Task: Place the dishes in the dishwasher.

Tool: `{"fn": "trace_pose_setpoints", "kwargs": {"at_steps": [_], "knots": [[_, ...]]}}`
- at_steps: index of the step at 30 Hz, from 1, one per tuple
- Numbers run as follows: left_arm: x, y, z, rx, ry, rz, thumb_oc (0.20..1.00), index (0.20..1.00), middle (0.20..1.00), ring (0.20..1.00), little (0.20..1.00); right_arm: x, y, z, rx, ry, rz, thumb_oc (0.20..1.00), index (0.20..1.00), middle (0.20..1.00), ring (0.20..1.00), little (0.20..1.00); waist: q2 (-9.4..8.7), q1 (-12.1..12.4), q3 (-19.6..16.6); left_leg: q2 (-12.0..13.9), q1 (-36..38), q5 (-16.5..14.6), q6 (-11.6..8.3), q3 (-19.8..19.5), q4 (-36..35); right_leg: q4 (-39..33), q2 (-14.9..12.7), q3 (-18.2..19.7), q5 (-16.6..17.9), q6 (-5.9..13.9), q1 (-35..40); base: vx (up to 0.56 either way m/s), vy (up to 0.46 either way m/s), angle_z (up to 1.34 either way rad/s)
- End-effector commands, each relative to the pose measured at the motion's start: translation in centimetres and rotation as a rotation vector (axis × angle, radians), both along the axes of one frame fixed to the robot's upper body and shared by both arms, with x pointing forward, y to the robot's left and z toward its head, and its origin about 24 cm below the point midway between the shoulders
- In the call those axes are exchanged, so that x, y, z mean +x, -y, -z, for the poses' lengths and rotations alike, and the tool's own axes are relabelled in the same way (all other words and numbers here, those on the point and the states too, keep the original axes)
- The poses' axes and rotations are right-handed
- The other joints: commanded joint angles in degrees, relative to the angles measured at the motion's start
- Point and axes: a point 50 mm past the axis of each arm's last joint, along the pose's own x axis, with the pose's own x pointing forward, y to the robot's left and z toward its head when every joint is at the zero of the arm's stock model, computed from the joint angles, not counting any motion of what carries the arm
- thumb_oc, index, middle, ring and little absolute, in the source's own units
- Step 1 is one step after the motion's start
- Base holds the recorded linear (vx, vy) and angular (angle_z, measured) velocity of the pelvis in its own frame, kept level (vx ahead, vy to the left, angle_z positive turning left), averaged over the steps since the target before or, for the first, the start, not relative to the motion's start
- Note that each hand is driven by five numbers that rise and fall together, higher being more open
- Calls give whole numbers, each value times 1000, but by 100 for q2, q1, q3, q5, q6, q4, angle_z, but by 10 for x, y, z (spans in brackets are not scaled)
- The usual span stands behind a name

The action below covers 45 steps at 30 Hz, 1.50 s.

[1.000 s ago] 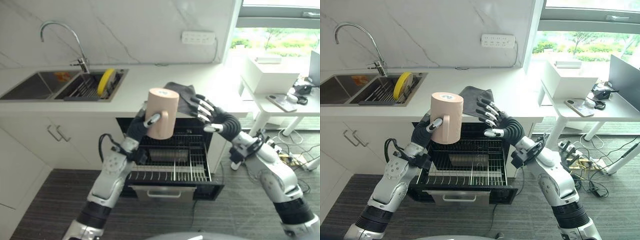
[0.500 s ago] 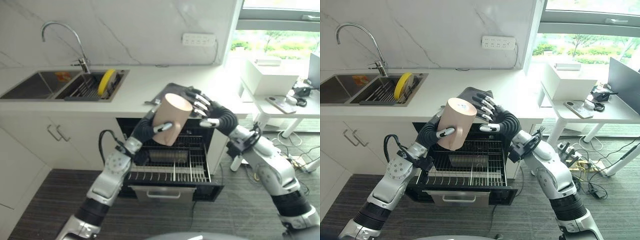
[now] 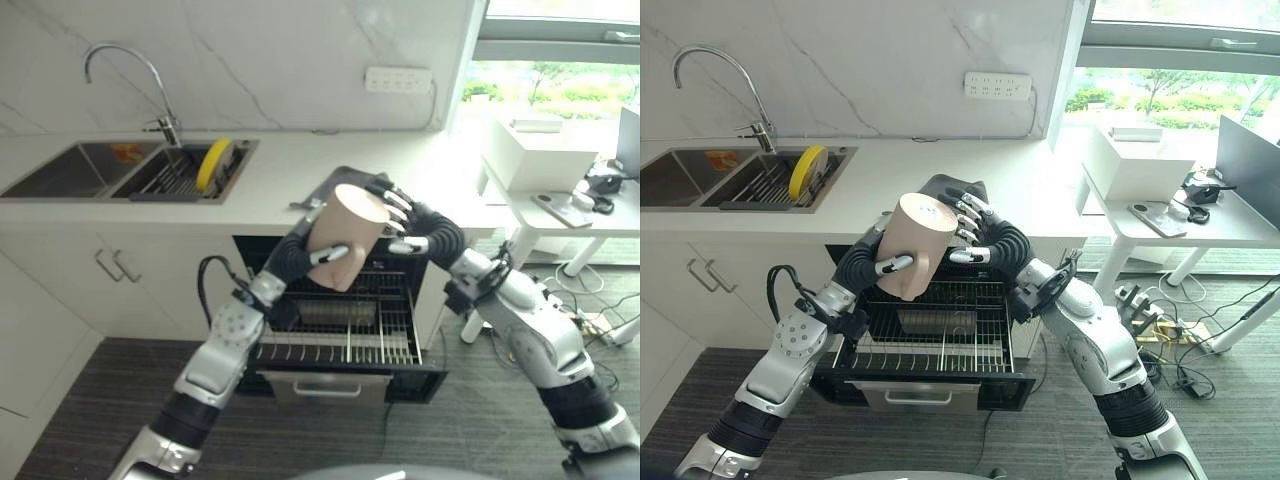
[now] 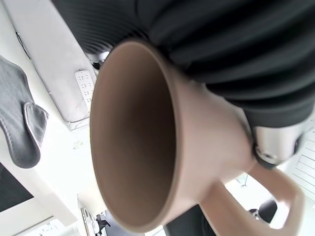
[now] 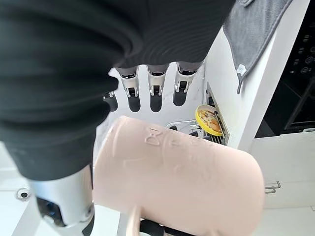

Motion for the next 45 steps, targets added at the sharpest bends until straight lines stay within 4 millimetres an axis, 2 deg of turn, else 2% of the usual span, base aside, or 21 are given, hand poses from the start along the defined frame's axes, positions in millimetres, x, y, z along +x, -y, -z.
{"fn": "trace_pose_setpoints", "kwargs": {"at_steps": [1,21,44,45], "knots": [[6,14,-35,11,187,75,200,200,200,200,200,9,-5,-36,51,149,8,1000,1000,1000,1000,1000,-73,184,18,417,63,-675,58,126,47,10,-448,-262,-598,467,263,0,0,0],[6,19,-36,83,223,76,200,200,200,200,200,14,-4,-43,-58,216,102,1000,1000,1000,1000,1000,-62,158,33,399,64,-678,75,135,47,10,-439,-244,-605,466,258,0,0,0],[7,21,-35,88,208,88,200,200,200,200,200,11,-14,-44,-105,215,24,1000,1000,1000,1000,1000,-70,160,29,388,78,-678,80,150,47,10,-425,-254,-611,458,270,0,0,0],[8,22,-35,88,206,89,200,200,200,200,200,11,-15,-44,-108,217,23,831,831,831,831,831,-67,161,31,385,84,-681,80,147,47,10,-422,-252,-614,457,276,0,0,0]]}}
